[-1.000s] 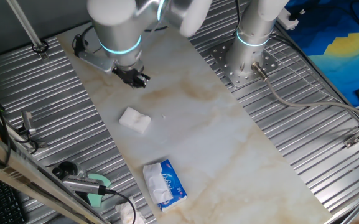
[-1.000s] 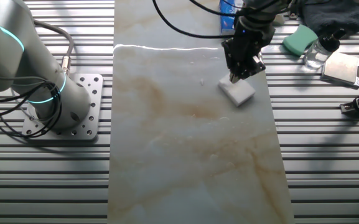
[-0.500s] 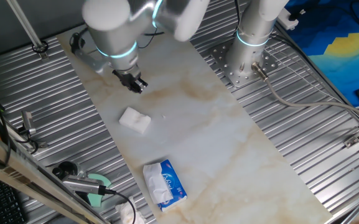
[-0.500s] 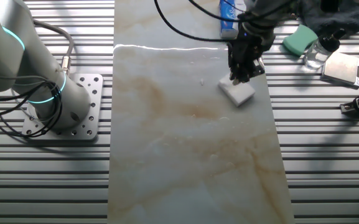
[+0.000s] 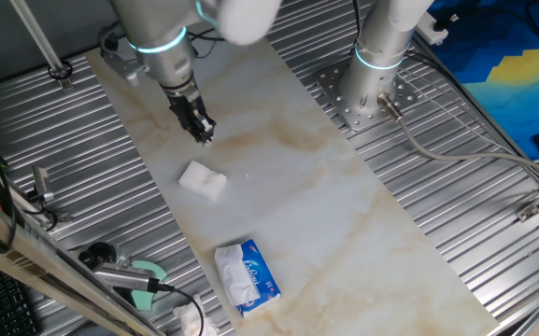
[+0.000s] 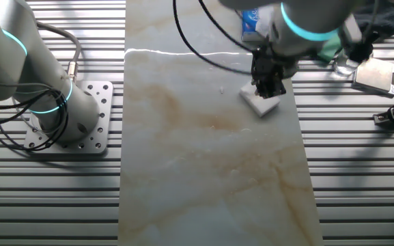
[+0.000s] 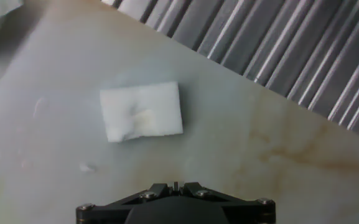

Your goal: Clean the tabletop with a sponge

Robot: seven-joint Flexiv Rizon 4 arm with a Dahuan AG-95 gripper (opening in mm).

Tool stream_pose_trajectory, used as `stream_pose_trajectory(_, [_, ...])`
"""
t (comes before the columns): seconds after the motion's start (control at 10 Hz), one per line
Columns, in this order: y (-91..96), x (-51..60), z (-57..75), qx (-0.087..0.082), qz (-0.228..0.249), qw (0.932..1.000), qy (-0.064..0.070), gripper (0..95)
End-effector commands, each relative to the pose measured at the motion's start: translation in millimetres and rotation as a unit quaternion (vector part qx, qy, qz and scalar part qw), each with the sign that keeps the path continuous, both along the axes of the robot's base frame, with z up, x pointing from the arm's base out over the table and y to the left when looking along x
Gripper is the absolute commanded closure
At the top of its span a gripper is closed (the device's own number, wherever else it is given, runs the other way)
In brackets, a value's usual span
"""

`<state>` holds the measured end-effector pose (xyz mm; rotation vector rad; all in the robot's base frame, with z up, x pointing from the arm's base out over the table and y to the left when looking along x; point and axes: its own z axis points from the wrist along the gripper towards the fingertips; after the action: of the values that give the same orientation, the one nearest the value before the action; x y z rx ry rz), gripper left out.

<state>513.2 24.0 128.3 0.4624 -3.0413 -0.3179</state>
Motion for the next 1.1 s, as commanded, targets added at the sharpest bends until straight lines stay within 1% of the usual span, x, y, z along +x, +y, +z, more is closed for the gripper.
stream_pose_trajectory(0.1, [4.9,1.1,-8.2,0.012,0.049,0.9987,-0.006,57.0])
stream_pose_trajectory(0.2, [5.5,1.2,-8.9,0.011,0.056,0.9983,-0.008,57.0])
stream_pose_trajectory(0.3, [5.9,1.3,-9.2,0.004,0.063,0.9979,-0.01,57.0])
stream_pose_trajectory(0.4, [6.5,1.4,-10.3,-0.008,0.07,0.9974,-0.013,57.0])
stream_pose_trajectory(0.8, [12.2,2.8,-20.0,-0.016,0.072,0.9971,-0.022,57.0])
stream_pose_trajectory(1.1, [13.0,3.4,-23.4,-0.02,0.069,0.997,-0.026,57.0])
